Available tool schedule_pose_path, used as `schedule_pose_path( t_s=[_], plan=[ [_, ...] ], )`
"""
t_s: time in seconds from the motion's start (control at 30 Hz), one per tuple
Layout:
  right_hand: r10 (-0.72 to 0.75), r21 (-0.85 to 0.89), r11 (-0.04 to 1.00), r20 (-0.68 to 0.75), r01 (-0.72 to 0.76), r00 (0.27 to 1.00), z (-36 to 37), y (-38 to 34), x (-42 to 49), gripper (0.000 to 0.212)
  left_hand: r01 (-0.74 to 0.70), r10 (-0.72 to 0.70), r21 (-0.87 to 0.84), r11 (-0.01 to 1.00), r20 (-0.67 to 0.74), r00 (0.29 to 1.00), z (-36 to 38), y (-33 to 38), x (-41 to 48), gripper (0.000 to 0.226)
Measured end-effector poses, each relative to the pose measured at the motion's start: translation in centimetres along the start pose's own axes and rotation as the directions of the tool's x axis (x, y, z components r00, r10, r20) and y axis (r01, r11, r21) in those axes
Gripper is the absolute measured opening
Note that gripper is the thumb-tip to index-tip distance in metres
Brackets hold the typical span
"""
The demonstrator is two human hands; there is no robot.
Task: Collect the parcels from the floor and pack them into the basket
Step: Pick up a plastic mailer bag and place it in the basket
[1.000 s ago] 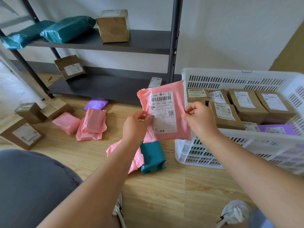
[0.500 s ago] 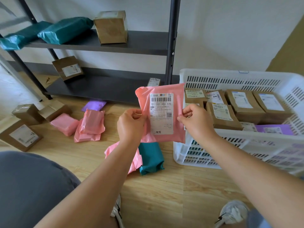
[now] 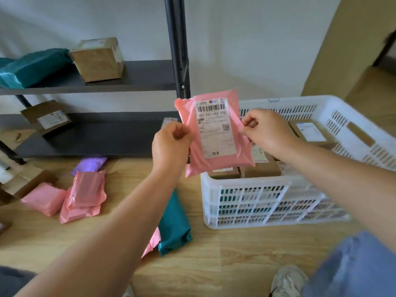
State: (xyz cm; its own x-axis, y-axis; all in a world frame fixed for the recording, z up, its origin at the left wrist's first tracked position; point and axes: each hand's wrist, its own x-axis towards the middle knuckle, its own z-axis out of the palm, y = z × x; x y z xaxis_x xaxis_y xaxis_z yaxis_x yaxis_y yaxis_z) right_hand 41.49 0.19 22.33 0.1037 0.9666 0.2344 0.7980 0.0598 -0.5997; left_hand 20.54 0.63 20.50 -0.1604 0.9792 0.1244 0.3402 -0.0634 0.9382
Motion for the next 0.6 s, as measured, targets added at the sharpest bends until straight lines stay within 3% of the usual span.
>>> schedule_pose_path(
  t_s=[0.13, 0.3, 0.43, 0.6],
  plan=[
    [0.089, 0.02, 0.996, -0.053, -0.088, 0.995, -4.0, 4.5, 2.2, 0.004, -0.06, 0.061, -0.012, 0.998, 0.128, 0.99, 5.5, 3.1, 0.9, 0.012],
    [0.218, 0.037, 0.976, -0.14, -0.215, 0.966, -6.8, 9.9, 3.9, 0.007, -0.024, 0.027, -0.013, 1.0, 0.278, 0.96, 12.7, 4.8, 1.4, 0.019],
    [0.261, -0.102, 0.955, -0.156, -0.279, 0.953, -8.3, 14.9, 4.3, 0.01, -0.08, 0.038, 0.08, 0.994, 0.431, 0.901, 18.0, 5.2, 1.3, 0.029],
    [0.343, -0.301, 0.88, -0.13, -0.367, 0.93, -9.9, 20.5, 4.1, 0.017, -0.188, -0.006, 0.24, 0.952, 0.631, 0.776, 23.9, 4.6, 0.3, 0.043]
  ],
)
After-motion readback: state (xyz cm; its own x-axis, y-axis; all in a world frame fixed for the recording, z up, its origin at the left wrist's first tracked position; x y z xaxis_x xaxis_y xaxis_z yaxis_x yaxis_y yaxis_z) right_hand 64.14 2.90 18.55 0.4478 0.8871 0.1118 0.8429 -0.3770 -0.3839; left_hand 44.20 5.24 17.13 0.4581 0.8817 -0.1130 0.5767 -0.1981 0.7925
